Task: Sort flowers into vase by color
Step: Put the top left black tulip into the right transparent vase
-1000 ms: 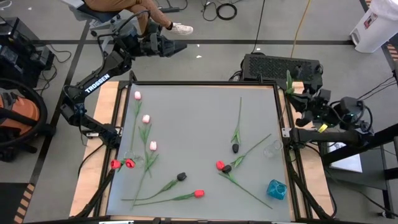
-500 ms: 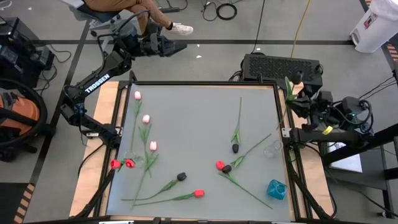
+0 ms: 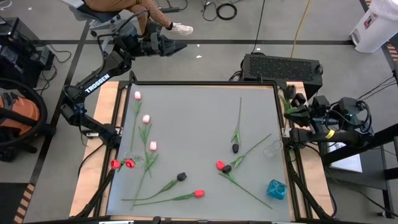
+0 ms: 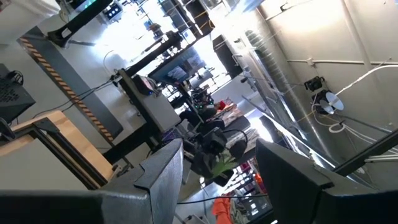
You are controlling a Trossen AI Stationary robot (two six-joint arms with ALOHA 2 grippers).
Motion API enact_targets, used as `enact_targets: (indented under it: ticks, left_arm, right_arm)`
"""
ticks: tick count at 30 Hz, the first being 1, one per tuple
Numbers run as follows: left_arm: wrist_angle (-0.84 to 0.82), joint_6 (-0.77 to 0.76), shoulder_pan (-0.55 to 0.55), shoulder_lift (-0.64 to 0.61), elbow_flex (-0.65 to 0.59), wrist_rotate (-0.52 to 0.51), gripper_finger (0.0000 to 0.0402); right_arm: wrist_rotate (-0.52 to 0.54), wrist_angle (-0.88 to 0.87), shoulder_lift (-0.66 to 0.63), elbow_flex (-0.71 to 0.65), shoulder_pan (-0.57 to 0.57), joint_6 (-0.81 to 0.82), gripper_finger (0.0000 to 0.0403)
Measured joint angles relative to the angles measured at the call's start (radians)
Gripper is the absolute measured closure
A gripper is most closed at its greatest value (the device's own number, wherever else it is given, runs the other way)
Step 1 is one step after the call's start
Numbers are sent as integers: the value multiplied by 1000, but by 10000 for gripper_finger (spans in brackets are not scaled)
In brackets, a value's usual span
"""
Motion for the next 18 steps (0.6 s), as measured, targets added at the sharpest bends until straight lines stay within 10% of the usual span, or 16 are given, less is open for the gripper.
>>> enact_targets:
  ticks: [18]
  left_arm:
    - [0,-1,0,0,0,-8,194]
  right_arm:
    - [-22,-90,0,0,0,14,403]
